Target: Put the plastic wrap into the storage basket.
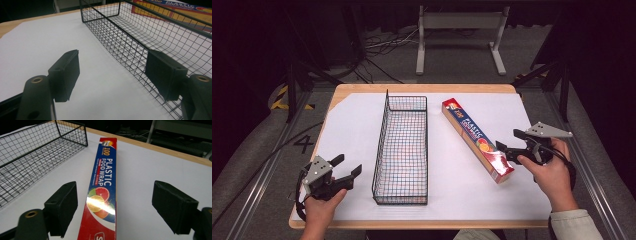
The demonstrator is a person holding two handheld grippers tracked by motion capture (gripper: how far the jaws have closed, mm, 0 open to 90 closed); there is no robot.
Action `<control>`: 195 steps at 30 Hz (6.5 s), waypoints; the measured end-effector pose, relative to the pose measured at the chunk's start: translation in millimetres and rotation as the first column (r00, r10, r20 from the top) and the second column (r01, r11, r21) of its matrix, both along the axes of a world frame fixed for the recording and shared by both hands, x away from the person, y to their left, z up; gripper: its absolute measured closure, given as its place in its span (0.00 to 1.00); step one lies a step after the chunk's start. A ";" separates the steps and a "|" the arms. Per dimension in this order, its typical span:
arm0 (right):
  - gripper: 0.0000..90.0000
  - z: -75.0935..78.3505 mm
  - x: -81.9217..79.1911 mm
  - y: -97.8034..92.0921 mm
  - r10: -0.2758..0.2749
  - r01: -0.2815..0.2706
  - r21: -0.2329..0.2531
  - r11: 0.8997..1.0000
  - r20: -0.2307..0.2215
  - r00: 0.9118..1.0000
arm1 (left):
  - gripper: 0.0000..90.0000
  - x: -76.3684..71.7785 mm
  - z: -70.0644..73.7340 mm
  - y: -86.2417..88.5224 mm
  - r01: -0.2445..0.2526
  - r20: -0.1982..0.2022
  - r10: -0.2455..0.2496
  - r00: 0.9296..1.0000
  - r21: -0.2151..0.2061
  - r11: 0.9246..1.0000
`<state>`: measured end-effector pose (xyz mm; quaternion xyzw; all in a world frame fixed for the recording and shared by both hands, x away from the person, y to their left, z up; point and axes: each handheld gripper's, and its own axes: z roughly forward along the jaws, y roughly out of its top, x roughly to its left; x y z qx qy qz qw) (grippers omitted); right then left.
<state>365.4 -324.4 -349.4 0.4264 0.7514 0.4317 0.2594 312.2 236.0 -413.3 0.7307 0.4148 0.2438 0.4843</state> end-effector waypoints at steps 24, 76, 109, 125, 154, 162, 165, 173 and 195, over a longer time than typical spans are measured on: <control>0.24 15.0 48.4 13.4 0.012 -0.011 0.012 1.000 -0.075 0.997 | 0.31 2.4 -6.1 -0.8 -0.033 0.001 0.033 0.999 0.010 0.999; 0.17 -52.1 118.5 74.9 0.004 -0.082 -0.191 0.978 -0.380 0.925 | 0.31 -0.7 -15.0 7.8 -0.042 -0.020 0.043 0.999 0.037 0.998; 0.44 -54.4 125.4 89.8 -0.112 -0.023 -0.305 0.952 -0.417 0.902 | 0.31 3.1 -15.7 4.5 -0.029 -0.018 0.030 0.999 0.025 0.999; 0.44 -13.1 109.3 95.3 -0.157 0.051 -0.261 0.964 -0.403 0.902 | 0.31 6.1 -15.4 3.9 -0.038 -0.014 0.038 0.999 0.016 0.999; 0.44 31.2 72.0 158.7 -0.269 0.204 -0.192 0.960 -0.427 0.863 | 0.32 11.1 -11.5 -2.5 -0.115 -0.083 0.116 0.990 0.018 0.993; 0.44 36.0 67.9 180.0 -0.298 0.240 -0.187 0.953 -0.423 0.856 | 0.33 16.0 -10.2 -10.6 -0.098 -0.080 0.100 0.992 0.025 0.995; 0.44 37.8 66.9 184.6 -0.307 0.258 -0.169 0.951 -0.435 0.847 | 0.33 18.2 -10.5 -11.0 -0.101 -0.079 0.103 0.992 0.026 0.995; 0.44 43.1 64.9 198.1 -0.352 0.317 -0.153 0.936 -0.448 0.822 | 0.33 18.8 -10.9 -11.0 -0.101 -0.078 0.103 0.992 0.029 0.994; 0.44 41.1 67.4 252.7 -0.362 0.326 -0.158 0.932 -0.442 0.821 | 0.33 17.9 -10.9 -9.5 -0.111 -0.069 0.113 0.991 0.033 0.993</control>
